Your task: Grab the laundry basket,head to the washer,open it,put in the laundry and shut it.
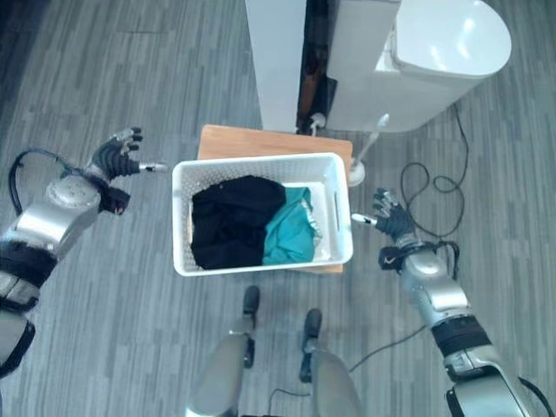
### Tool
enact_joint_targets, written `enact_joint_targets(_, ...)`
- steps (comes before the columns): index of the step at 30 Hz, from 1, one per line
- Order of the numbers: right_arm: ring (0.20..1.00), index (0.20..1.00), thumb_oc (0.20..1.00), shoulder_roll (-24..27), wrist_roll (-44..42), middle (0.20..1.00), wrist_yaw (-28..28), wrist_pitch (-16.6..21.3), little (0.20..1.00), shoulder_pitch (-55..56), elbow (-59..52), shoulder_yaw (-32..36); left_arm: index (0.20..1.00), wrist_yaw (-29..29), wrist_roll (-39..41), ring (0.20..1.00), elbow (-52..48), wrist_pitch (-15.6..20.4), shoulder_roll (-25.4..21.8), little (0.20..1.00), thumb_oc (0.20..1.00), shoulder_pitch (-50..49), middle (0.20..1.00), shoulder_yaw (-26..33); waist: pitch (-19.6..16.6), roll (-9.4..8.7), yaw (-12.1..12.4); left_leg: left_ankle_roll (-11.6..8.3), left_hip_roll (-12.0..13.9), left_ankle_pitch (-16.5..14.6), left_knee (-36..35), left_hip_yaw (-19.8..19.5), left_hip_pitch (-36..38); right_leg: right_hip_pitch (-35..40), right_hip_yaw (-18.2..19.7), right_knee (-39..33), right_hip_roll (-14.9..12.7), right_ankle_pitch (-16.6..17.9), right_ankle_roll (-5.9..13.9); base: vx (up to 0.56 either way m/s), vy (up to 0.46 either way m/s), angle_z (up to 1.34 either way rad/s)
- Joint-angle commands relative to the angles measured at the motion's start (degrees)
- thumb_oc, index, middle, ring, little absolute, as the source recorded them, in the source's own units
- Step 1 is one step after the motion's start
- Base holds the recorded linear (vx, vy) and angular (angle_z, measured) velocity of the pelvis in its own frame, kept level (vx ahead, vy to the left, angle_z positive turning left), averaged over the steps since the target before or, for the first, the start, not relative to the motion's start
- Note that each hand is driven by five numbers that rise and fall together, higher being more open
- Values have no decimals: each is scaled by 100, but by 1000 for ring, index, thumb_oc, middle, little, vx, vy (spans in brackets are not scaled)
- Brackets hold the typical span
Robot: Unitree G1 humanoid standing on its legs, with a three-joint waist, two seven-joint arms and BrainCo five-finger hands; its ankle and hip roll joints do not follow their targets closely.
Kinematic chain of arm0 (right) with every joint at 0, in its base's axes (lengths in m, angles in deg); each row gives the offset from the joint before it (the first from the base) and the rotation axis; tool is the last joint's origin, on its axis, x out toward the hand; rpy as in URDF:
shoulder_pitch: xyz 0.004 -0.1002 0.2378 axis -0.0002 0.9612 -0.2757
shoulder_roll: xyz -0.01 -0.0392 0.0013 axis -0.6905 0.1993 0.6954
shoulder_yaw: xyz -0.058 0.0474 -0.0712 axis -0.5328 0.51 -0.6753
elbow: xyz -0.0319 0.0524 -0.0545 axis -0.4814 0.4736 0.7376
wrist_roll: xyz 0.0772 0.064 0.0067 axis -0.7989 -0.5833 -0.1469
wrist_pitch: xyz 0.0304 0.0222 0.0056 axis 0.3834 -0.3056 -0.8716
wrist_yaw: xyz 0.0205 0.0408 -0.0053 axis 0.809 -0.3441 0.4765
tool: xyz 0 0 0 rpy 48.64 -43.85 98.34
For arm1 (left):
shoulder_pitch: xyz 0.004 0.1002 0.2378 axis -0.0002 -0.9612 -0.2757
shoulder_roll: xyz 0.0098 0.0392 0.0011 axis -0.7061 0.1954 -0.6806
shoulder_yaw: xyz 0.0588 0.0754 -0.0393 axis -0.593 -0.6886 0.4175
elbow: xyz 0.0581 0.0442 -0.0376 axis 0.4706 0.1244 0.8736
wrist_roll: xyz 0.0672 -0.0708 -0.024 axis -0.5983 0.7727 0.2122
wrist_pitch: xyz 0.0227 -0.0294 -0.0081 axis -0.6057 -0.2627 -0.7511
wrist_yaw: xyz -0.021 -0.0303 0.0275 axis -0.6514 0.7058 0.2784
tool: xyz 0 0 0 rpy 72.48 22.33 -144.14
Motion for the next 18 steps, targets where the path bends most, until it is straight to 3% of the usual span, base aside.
enact_joint_targets(1, 1000, 1000, 1000, 296, -155, 1000, -161, 376, 1000, 62, -356, 136, 1000, 107, -229, 1000, 250, 212, 268, 1000, 1000, -9, 1000, 339, -366, -119, -42, -282, 421, -331, 628, -71, -487, -217, -39, -143, -989, 338, 563, 0, 0, 0)
enact_joint_targets(7, 1000, 1000, 1000, 143, -65, 1000, -301, 286, 1000, -159, -225, -110, 1000, 160, 695, 1000, 380, 266, 347, 1000, 1000, -193, 1000, 309, -210, -33, -48, -287, 409, -326, 666, -38, -563, -319, -28, -124, -1020, 381, 564, -6, 2, 0)
enact_joint_targets(18, 1000, 1000, 1000, 112, -103, 1000, -390, 229, 1000, -141, -254, -164, 1000, 276, 1084, 1000, -1581, 258, -485, 1000, 1000, -1701, 1000, 289, -123, 91, 8, -266, 400, -387, 772, -23, -570, -370, 19, -62, -1034, 409, 525, 0, 0, 0)
